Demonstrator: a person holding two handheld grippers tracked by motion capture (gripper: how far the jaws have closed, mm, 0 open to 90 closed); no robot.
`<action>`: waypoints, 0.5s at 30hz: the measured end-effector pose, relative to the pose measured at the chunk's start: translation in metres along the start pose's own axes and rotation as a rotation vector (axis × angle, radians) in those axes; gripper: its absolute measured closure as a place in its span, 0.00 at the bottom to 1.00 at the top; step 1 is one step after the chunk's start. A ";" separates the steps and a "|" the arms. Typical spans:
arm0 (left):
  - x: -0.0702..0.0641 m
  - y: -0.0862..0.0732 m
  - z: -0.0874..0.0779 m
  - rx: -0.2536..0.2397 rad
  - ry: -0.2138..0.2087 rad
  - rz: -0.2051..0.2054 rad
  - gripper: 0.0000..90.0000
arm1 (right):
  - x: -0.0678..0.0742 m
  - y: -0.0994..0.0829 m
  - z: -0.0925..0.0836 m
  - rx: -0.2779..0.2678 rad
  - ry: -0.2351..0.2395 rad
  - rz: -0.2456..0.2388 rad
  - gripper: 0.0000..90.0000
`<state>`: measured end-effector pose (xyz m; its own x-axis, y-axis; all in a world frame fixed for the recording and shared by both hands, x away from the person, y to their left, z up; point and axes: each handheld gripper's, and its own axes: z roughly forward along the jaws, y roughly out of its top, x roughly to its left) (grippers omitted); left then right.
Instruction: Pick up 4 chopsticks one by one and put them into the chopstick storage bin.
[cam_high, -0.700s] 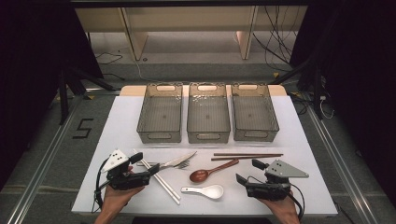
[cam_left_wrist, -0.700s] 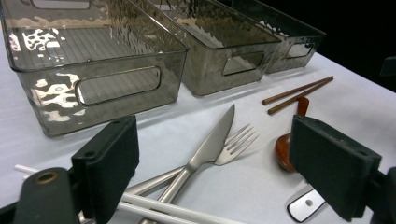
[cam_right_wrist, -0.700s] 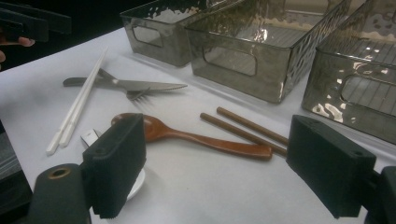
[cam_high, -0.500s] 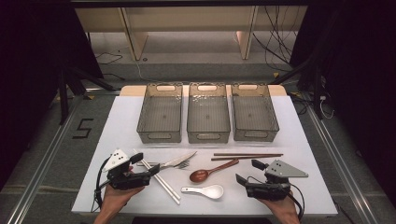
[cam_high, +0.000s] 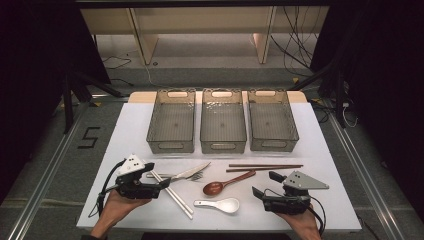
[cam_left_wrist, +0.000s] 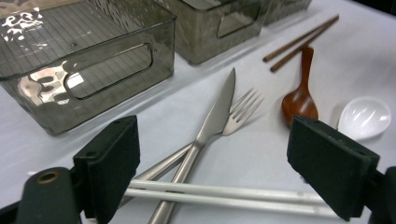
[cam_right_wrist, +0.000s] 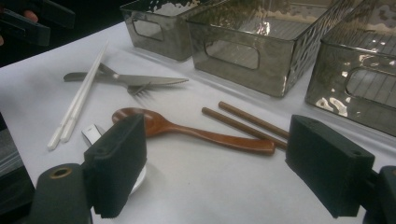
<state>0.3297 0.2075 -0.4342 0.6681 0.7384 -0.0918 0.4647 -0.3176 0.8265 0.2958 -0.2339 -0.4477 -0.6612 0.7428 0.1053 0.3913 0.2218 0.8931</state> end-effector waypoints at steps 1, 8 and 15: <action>0.000 0.002 0.000 0.015 0.000 0.018 0.19 | 0.000 0.000 0.000 0.002 0.000 0.001 0.24; 0.002 0.011 0.001 0.131 -0.051 0.202 0.21 | -0.001 0.000 0.001 0.010 0.006 0.004 0.24; -0.001 0.006 0.011 0.269 -0.136 0.351 0.22 | 0.000 -0.001 0.002 0.019 0.012 0.004 0.24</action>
<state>0.3378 0.1986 -0.4352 0.8737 0.4798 0.0809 0.3194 -0.6910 0.6485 0.2970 -0.2328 -0.4493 -0.6673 0.7360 0.1144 0.4064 0.2311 0.8840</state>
